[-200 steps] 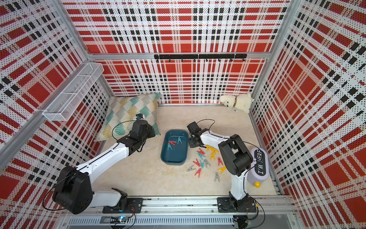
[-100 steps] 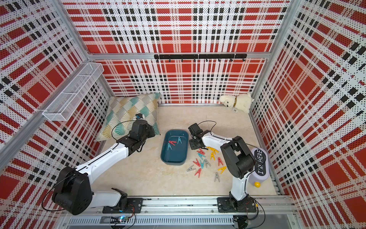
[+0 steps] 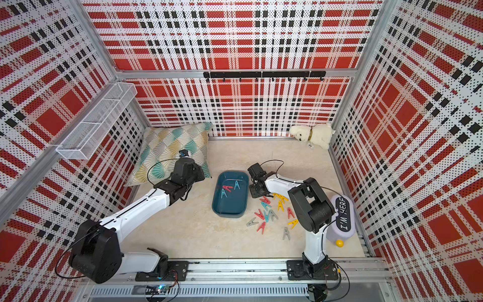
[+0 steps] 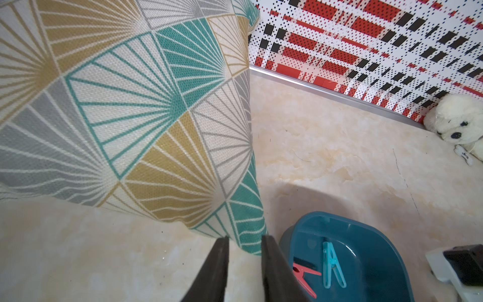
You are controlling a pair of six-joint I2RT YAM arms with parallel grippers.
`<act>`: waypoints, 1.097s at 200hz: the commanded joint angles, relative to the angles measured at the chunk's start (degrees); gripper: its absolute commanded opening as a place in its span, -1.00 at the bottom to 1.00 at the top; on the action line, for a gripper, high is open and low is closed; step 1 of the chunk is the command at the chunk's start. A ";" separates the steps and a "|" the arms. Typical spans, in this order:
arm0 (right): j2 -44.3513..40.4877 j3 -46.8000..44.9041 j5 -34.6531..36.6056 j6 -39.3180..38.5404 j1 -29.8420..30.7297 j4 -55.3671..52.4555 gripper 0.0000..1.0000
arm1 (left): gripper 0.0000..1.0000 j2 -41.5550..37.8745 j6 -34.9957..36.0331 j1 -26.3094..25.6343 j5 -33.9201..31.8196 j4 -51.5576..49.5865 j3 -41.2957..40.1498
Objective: Put the clothespins into the storage box
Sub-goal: Pick up the clothespin from the center of the board, then place the clothespin in the storage box.
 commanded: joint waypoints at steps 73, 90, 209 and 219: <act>-10.03 5.51 6.02 -0.86 1.50 -7.05 -0.84 | -0.43 -1.37 -0.15 -0.20 -0.90 0.01 0.15; -12.53 7.59 6.48 -1.56 3.31 -8.65 -0.83 | -0.43 -0.97 -0.17 -0.20 -0.68 0.04 0.26; 2.80 19.59 5.15 -2.93 15.45 -12.71 -0.83 | -0.43 0.67 -0.01 -1.26 -1.41 -0.62 2.67; 3.39 19.49 4.42 -2.93 15.53 -12.83 -0.83 | -0.43 0.49 0.08 -1.15 -1.52 -0.78 2.77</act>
